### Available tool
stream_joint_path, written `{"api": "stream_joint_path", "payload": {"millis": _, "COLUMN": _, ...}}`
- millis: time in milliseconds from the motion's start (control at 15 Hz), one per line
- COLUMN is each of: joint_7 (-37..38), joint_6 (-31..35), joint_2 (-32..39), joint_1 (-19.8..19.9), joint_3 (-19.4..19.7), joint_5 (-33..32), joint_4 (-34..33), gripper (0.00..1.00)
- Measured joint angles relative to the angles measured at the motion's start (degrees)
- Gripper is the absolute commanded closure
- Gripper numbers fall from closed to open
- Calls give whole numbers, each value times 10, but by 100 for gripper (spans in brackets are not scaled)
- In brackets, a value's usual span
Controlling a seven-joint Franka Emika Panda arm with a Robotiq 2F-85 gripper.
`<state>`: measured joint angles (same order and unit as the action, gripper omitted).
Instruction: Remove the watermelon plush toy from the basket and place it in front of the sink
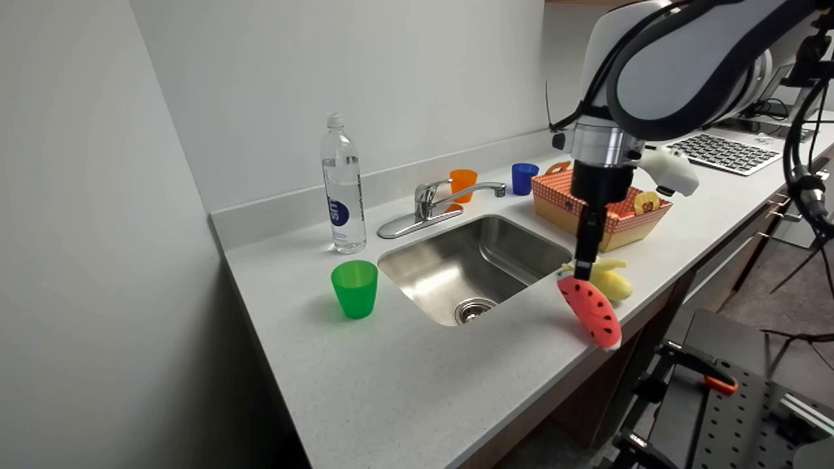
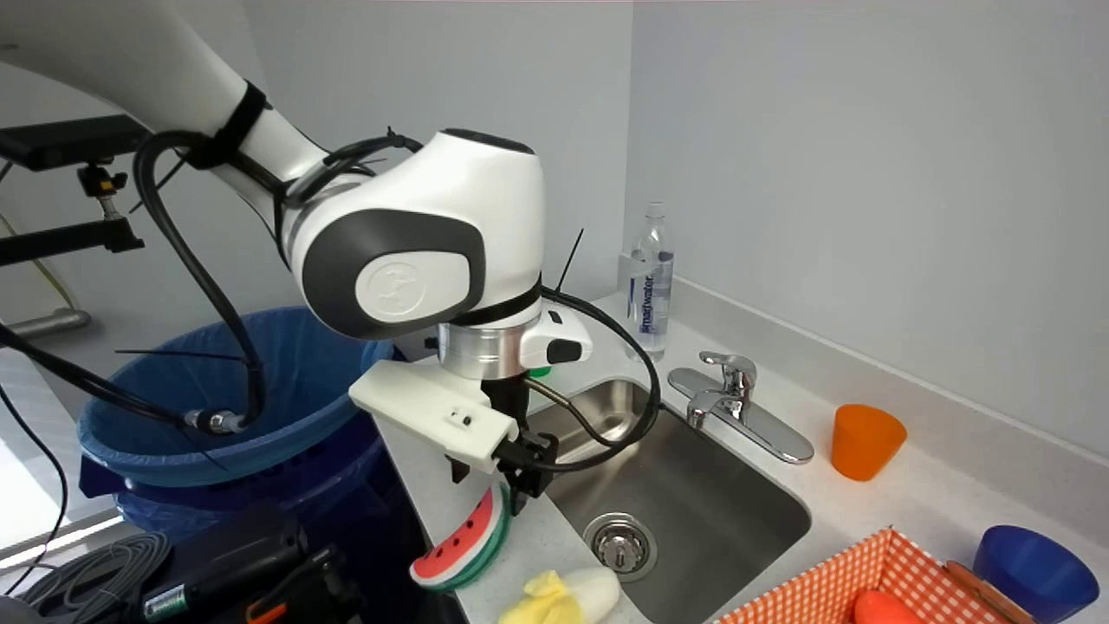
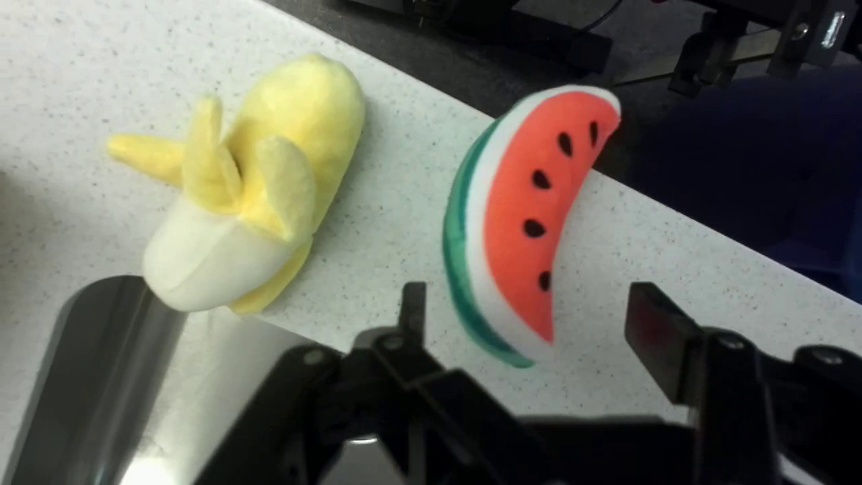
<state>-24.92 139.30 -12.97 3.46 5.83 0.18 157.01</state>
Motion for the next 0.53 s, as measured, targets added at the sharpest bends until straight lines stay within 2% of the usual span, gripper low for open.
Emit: {"api": "stream_joint_path", "payload": {"millis": 533, "joint_7": 12, "joint_6": 2, "joint_2": -1, "joint_1": 4, "joint_3": 8, "joint_5": -1, "joint_4": 0, "gripper": 0}}
